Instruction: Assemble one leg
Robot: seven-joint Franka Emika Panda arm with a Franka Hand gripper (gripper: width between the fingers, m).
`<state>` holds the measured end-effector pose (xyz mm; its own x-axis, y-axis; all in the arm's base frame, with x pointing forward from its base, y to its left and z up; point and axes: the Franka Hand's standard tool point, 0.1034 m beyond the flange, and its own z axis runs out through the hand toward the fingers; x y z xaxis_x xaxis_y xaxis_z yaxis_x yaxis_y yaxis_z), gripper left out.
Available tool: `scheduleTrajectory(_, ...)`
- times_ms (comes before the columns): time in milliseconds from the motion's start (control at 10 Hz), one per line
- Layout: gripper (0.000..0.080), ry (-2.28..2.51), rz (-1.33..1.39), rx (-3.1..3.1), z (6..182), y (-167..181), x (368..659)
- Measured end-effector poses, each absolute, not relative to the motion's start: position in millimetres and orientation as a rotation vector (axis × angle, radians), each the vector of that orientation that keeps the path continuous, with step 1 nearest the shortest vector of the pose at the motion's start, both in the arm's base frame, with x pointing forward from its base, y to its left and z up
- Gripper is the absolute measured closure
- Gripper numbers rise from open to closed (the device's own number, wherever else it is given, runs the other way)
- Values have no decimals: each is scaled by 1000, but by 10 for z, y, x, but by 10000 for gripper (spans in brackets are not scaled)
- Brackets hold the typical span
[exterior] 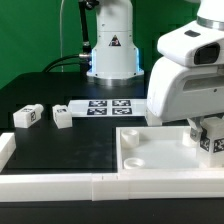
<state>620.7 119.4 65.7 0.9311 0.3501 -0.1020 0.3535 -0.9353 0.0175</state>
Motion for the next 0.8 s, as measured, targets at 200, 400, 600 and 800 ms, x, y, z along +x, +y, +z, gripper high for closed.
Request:
scheduleTrajectory(200,511,15,-118,3104,657,1201,6204)
scheduleTrajectory(400,511,-475,-106,3058,665,1222,6202)
scheduleTrajectory(600,509,-800,-99,2973,668,1158,6201)
scheduleTrajectory(800,504,-1023,-71,2865,677,1050,6192)
